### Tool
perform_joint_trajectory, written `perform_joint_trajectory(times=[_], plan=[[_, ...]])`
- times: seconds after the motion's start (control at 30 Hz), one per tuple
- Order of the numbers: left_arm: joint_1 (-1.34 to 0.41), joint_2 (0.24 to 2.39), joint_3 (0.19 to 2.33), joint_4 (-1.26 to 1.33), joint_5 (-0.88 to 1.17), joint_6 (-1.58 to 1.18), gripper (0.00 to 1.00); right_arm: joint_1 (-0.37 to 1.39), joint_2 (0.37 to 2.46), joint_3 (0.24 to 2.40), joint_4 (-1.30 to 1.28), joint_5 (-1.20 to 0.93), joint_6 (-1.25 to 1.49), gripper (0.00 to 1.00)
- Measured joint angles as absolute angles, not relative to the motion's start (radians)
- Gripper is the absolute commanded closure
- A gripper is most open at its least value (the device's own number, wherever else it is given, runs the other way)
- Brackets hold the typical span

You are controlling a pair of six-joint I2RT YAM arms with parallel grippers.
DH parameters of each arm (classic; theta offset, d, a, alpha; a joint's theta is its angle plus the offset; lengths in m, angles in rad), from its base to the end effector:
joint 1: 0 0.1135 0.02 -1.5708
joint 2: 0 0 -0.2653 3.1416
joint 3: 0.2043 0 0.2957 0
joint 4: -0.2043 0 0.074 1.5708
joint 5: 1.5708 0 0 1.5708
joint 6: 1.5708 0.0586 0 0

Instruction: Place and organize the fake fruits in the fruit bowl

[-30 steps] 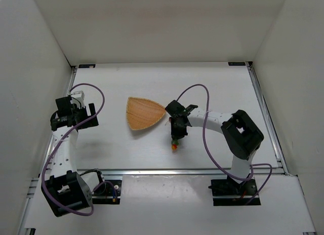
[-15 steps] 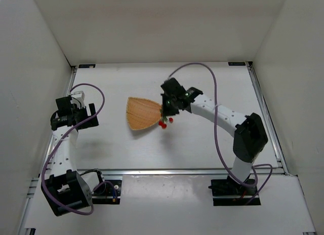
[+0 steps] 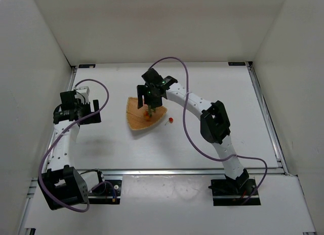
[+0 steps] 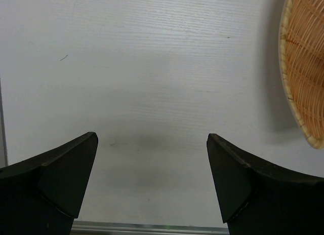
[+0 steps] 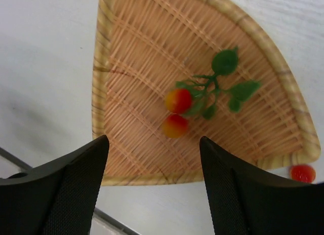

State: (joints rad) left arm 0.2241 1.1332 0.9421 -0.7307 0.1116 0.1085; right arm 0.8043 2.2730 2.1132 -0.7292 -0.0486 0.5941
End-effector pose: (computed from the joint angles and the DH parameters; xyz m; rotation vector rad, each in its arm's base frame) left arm 0.2775 0.0566 0.2524 -0.0969 2.4825 0.0015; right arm 0.3935 0.4128 0.2263 -0.2924 2.5606 0.6363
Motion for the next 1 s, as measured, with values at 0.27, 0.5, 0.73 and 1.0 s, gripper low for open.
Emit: perform_joint_trajectory(times=[0.27,0.5,0.73,1.0], plan=[[0.220,1.156,0.947,-0.740,0.112,0.109,0.00,0.799,1.993,1.821,-0.706,0.134,0.671,0.36],[0.220,1.156,0.947,-0.741,0.112,0.109,0.00,0.720,1.930,1.702,-0.705,0.223,0.884,0.46],[0.220,1.156,0.940,-0.741,0.112,0.109,0.00,0.685,2.036,1.605,-0.742,0.225,1.071,0.47],[0.220,1.156,0.937,-0.741,0.112,0.109,0.00,0.668,2.073,1.600,-0.751,0.175,1.181,0.47]])
